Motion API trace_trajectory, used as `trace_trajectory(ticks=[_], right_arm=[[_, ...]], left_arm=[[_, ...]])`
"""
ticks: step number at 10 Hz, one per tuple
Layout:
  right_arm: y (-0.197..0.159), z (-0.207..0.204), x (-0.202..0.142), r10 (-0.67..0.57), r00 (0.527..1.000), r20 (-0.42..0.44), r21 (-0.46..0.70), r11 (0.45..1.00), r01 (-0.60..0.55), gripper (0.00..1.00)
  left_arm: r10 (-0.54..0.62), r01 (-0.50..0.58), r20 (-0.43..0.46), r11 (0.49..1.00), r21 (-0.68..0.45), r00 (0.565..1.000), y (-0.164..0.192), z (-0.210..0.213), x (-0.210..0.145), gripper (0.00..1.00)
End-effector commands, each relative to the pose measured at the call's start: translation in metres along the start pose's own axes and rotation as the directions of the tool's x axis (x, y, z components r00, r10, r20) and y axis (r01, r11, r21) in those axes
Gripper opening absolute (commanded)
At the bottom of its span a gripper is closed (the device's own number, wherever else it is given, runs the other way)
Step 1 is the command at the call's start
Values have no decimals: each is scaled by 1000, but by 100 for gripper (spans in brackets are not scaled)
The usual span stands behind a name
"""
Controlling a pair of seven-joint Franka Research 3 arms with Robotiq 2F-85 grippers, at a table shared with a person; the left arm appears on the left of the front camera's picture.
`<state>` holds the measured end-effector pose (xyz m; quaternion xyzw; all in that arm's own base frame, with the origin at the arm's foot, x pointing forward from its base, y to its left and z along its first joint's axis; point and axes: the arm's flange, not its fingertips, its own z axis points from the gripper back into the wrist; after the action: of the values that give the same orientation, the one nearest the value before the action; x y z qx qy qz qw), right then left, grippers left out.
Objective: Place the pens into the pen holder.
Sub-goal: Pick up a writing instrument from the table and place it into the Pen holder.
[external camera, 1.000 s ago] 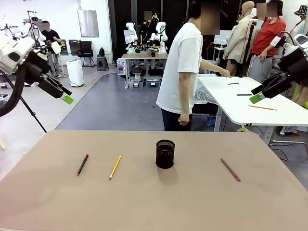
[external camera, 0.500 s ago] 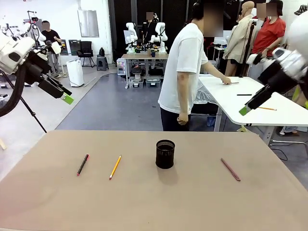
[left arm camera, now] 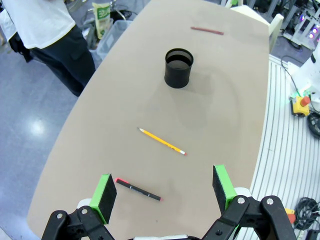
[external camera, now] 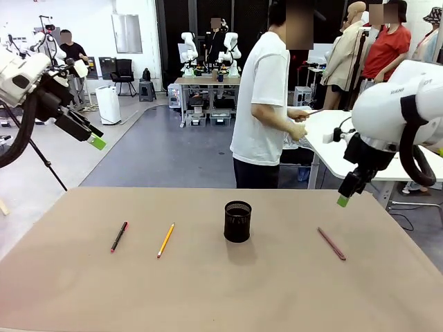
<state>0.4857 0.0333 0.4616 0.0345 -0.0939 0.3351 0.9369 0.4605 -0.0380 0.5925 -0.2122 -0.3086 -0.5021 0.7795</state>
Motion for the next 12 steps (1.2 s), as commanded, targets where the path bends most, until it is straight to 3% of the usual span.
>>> trace_trajectory(ticks=[1, 8, 9, 12], right_arm=[[-3, -4, 0, -37, 999, 4, -24, 999, 37, 100], [0, -4, 0, -6, 1000, -5, 2, 1000, 6, 100], [-8, -27, 10, -78, 993, -83, -1, 997, 78, 100], [-22, -82, 30, -199, 968, -153, 48, 977, 208, 100]], left_arm=[[-3, 3, 4, 1000, 0, 1000, 0, 1, 0, 100], [-3, 3, 4, 1000, 0, 1000, 0, 1, 0, 100], [-3, 3, 4, 1000, 0, 1000, 0, 1, 0, 100], [-3, 3, 4, 1000, 0, 1000, 0, 1, 0, 100]])
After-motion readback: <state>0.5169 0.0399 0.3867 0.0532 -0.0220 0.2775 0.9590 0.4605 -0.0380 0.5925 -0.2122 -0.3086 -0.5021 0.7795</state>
